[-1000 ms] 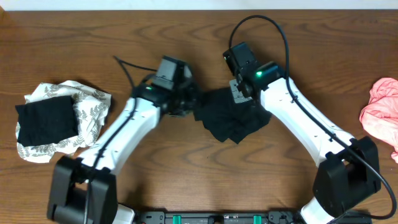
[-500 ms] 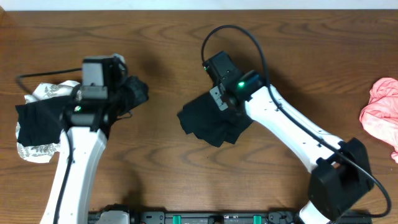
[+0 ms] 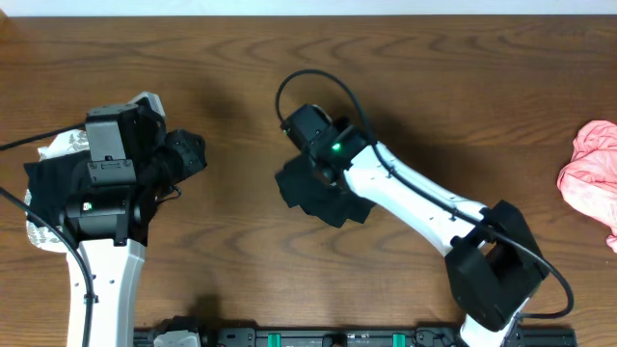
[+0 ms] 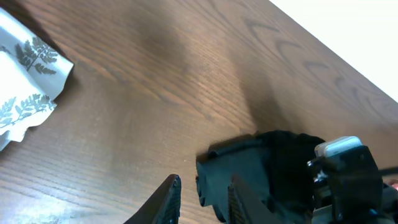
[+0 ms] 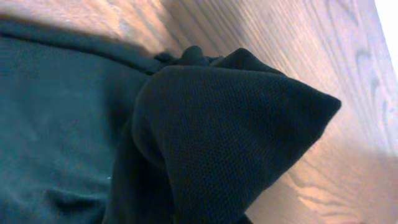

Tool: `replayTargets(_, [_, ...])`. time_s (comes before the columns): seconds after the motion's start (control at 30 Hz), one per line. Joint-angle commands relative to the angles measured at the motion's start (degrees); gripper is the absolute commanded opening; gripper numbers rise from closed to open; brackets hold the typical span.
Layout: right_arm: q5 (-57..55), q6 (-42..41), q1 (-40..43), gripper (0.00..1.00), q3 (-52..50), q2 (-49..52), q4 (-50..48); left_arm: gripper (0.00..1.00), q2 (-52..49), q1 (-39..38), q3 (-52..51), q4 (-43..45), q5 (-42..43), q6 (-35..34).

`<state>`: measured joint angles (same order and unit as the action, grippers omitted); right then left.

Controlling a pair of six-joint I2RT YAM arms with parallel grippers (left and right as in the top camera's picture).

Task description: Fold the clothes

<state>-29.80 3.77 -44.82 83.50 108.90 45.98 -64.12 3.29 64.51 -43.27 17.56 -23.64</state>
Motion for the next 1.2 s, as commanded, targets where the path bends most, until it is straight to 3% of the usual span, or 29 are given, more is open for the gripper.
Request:
replayTargets(0.0, [-2.16,1.7,-2.89,0.01,1.07,0.46,-0.37,0.26,0.33,0.28,-0.11,-0.22,-0.74,1.38])
replayTargets(0.23, [-2.38,1.73,-5.66,0.01,1.07,5.55,-0.31,0.27,1.29,0.31,-0.11,-0.44,-0.74,1.36])
replayTargets(0.43, [-11.39,2.75,-8.17,0.01,1.07,11.15,-0.13,0.26,2.38,0.28,-0.11,-0.44,-0.76,1.4])
replayTargets(0.6, [-12.22,2.75,-11.04,0.01,1.07,12.2,0.07,0.27,2.4,0.28,-0.11,-0.44,-0.76,1.38])
replayTargets(0.7, [-13.97,2.78,-12.96,0.09,1.07,12.2,0.07,0.27,2.4,0.28,-0.11,-0.44,-0.76,1.38])
replayTargets(0.93, [-20.98,2.73,-16.72,0.38,1.07,12.17,2.54,0.26,2.4,0.28,-0.11,-0.44,-0.76,1.4])
replayTargets(1.03, [-21.4,2.71,-18.64,0.41,1.07,12.17,3.19,0.27,2.4,0.28,-0.11,-0.42,-0.79,1.4])
replayTargets(1.17, [-20.98,2.71,-21.51,0.39,1.07,12.17,3.74,0.27,2.4,0.28,-0.11,-0.44,-2.01,1.57])
